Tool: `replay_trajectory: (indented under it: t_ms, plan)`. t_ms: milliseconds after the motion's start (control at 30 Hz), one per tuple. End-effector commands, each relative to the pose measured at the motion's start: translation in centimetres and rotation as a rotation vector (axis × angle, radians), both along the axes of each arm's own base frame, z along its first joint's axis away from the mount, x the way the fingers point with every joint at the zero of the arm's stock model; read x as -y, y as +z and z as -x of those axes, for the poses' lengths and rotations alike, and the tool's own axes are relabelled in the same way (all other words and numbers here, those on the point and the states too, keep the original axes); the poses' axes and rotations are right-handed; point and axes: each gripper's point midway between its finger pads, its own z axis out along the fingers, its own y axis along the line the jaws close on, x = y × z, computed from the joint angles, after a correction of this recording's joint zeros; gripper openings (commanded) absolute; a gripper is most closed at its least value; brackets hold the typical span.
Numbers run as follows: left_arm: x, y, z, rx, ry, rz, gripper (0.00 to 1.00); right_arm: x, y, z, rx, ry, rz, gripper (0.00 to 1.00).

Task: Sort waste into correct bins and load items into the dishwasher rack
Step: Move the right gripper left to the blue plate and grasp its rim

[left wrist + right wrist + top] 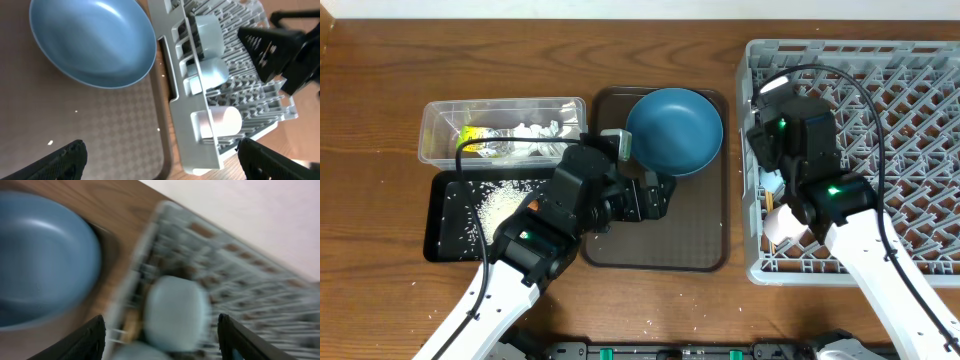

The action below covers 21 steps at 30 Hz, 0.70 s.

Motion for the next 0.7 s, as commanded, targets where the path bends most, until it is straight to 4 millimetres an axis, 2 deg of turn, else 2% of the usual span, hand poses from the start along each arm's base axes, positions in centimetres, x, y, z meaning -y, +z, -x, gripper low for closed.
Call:
replay_trajectory:
  t_ms: [0, 67, 167, 333, 467, 567, 667]
  plan:
    - [-0.4, 0.4, -0.8, -0.006, 0.062, 0.03, 0.98, -3.4, -1.1, 0.6, -0.081, -0.027, -0.285, 0.69]
    - [-1.8, 0.7, -1.8, 0.017, 0.12, 0.021, 0.98, -4.9, -2.0, 1.0, -0.136, -0.012, -0.366, 0.69]
    - [-4.6, 1.5, -3.3, 0.061, 0.198, 0.009, 0.98, -7.4, -3.6, 1.6, -0.21, 0.039, -0.414, 0.63]
    - [-11.7, 3.0, -5.0, 0.125, 0.374, -0.031, 0.98, -11.8, -5.9, 1.8, -0.239, 0.147, -0.38, 0.62]
    - [-16.4, 2.0, -4.9, 0.07, 0.514, -0.057, 0.98, -15.1, -7.6, 1.6, -0.21, 0.242, -0.317, 0.62]
    - [-17.9, 1.2, -4.7, 0.034, 0.561, -0.07, 0.98, -16.4, -8.9, 1.3, -0.194, 0.246, -0.287, 0.62]
    - [-18.5, 0.7, -4.7, 0.012, 0.58, -0.076, 0.98, -18.0, -10.3, 0.9, -0.186, 0.269, -0.288, 0.62]
